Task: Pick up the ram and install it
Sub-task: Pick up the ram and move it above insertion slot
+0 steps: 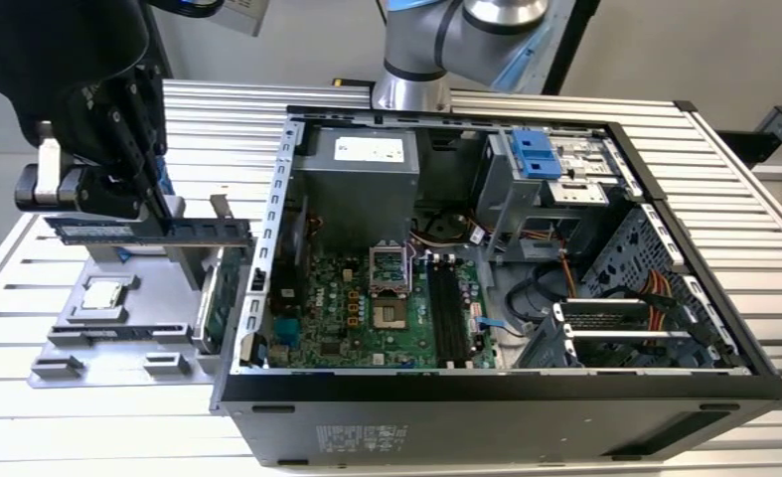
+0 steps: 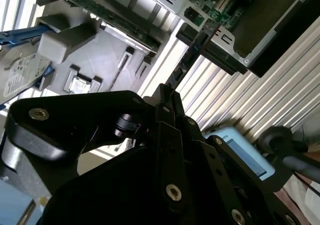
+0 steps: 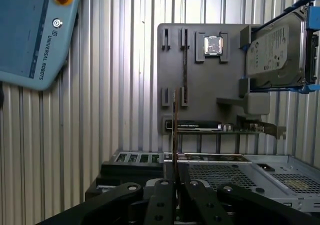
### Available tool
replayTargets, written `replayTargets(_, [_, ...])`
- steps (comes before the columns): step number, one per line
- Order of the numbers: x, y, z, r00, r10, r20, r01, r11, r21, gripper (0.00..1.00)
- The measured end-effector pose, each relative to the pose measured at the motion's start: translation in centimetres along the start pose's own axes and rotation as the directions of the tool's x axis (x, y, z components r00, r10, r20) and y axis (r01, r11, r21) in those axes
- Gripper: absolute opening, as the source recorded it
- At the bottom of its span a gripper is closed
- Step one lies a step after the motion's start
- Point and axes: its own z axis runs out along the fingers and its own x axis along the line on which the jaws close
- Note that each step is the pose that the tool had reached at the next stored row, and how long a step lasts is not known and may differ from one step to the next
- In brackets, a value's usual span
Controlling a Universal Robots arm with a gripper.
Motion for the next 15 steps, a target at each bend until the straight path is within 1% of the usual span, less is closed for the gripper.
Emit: replayTargets(15, [0.0,-0.18,0.0,1.0,0.0,0.0,0.0,1.0,0.0,0.0])
